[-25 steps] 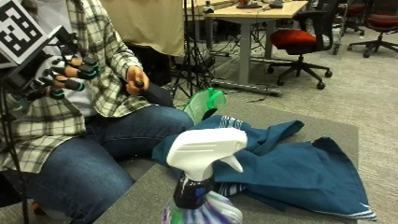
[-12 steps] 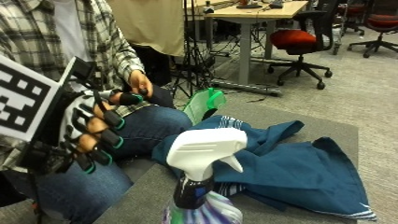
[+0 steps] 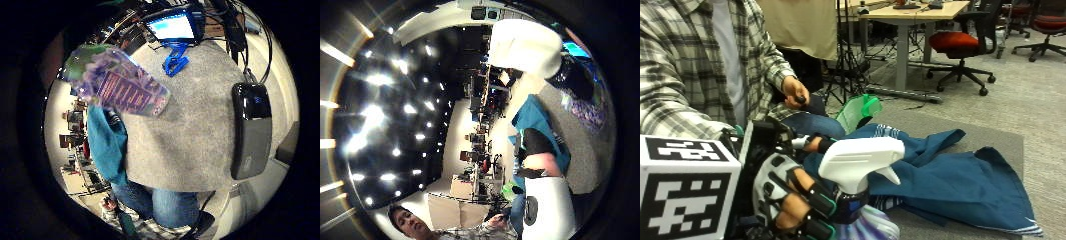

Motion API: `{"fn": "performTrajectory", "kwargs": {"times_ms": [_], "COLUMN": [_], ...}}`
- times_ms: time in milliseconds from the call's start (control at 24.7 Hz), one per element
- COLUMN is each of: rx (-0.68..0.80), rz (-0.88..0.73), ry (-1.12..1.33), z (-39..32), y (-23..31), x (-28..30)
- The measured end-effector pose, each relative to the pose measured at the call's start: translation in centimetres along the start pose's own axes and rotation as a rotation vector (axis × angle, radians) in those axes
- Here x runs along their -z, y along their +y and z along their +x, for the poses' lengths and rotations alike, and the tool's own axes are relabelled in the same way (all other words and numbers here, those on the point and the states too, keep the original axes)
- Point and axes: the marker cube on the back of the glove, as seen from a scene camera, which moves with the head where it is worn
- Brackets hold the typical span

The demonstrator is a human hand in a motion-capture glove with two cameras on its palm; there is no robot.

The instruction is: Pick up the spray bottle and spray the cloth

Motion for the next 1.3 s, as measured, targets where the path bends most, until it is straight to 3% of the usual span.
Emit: {"fn": "performTrajectory", "kwargs": {"times_ms": [162, 1297], "rx": [0.038, 0.121], "rz": [-0.043, 0.146], "ry": [0.013, -0.109], "z": [-1.9, -2.2], "y": [1.1, -3.7], "x": [-0.9, -3.7]}}
